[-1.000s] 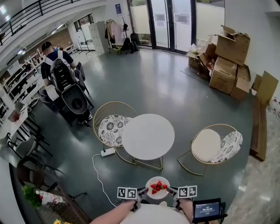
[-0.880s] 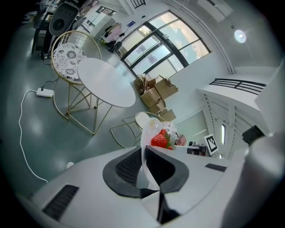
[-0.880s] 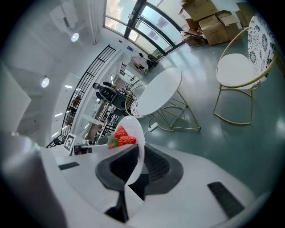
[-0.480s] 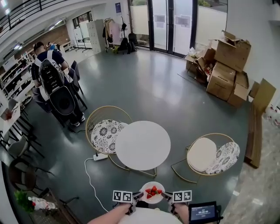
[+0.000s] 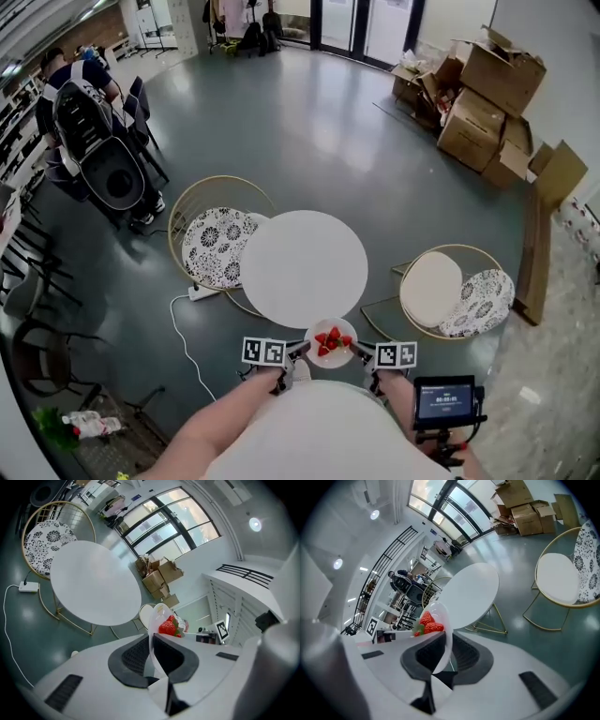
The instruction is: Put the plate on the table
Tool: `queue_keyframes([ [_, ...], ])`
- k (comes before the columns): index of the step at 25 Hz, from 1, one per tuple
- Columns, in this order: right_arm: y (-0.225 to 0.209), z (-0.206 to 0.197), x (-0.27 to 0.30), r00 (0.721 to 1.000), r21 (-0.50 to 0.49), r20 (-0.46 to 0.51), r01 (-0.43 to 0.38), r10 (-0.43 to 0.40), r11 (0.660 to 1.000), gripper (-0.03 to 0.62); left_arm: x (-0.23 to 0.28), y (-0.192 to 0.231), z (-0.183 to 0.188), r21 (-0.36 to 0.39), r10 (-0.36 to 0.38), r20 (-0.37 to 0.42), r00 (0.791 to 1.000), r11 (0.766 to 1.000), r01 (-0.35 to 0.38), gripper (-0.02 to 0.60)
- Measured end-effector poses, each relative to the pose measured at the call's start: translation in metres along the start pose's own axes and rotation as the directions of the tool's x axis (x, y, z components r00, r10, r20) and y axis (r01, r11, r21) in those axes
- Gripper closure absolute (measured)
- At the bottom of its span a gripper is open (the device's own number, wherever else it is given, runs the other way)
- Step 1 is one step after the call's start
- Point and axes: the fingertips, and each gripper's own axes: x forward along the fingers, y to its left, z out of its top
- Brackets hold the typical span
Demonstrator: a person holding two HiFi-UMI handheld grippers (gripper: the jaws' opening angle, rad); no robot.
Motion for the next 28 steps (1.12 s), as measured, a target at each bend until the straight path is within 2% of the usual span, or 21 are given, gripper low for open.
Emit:
queue_keyframes([
  [6,0.007,0.023,0.044,0.999,0.011,0.0,0.033,-0.033,0.999,0.556,-0.014,0.035,0.037,-0.02,-0.008,-0.022,1.0,1.0,0.008,0.563],
  [10,0.024,0.051,0.07,0.999,-0.039,-0.035,0.007,-0.009,0.999,0.556,-0.024,0.051,0.065,-0.04,0.0,0.031,1.0,0.999,0.001,0.563],
  [18,0.03,0.058,0.072,0.996,-0.069,-0.087,-0.003,-0.003,0.998,0.556,-0.024,0.051,0.063,-0.092,0.026,0.062,0.998,0.996,-0.021,0.563],
  [28,-0.01,0.129,0.119,0.983,-0.07,-0.18,-0.04,0.026,0.997,0.556,0.021,0.082,0.128,-0.162,0.105,0.064,0.992,0.982,-0.094,0.563],
])
